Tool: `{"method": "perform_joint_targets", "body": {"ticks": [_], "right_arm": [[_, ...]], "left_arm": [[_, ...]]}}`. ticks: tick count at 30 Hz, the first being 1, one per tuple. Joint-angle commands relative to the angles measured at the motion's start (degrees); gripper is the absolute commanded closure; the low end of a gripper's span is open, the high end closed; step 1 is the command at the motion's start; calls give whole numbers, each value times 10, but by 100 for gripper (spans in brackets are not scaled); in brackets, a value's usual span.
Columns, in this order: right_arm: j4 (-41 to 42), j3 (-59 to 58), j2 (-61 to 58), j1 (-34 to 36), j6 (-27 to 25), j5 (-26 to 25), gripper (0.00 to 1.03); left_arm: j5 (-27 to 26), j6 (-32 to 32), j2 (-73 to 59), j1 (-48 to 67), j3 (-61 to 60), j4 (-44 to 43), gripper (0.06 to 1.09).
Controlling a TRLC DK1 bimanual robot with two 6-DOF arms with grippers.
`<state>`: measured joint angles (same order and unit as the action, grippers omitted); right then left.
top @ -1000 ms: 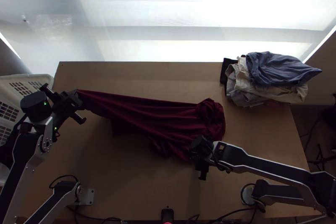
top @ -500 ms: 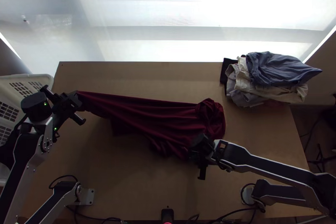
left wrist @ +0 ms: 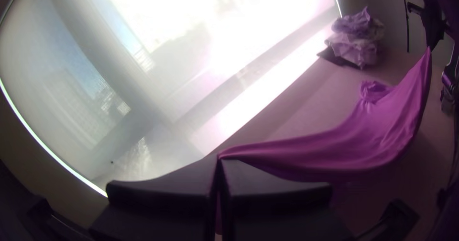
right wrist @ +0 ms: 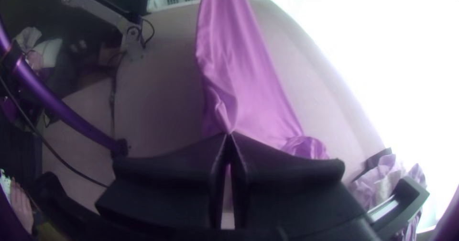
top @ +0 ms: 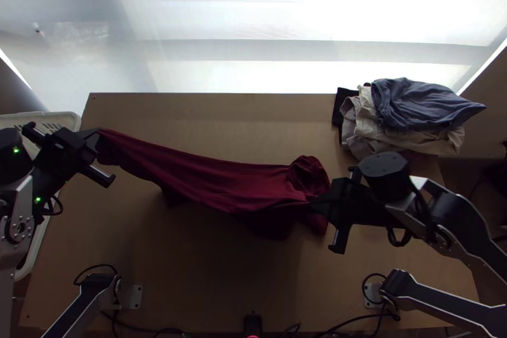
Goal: Fold the t-shirt
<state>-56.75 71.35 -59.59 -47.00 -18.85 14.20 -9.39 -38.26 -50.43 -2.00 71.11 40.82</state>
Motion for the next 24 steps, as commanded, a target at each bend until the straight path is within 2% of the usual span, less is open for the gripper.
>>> {"method": "perform_joint_targets", "body": {"ticks": [1,8,12,15,21,24], "right_arm": [[-45,126,62,69,6,21,100],[19,167,117,141,38,30,100],[74,198,142,177,71,30,100],[100,206,170,204,96,30,100],[105,232,216,246,124,62,100],[131,239,228,266,135,71,100]], "left_arm": [[-20,85,10,2,137,73,105],[-49,267,22,63,227,79,105],[-175,386,28,78,255,92,105],[-242,421,45,76,257,92,105],[-282,451,63,76,304,90,105],[-308,492,72,50,333,46,105]]}}
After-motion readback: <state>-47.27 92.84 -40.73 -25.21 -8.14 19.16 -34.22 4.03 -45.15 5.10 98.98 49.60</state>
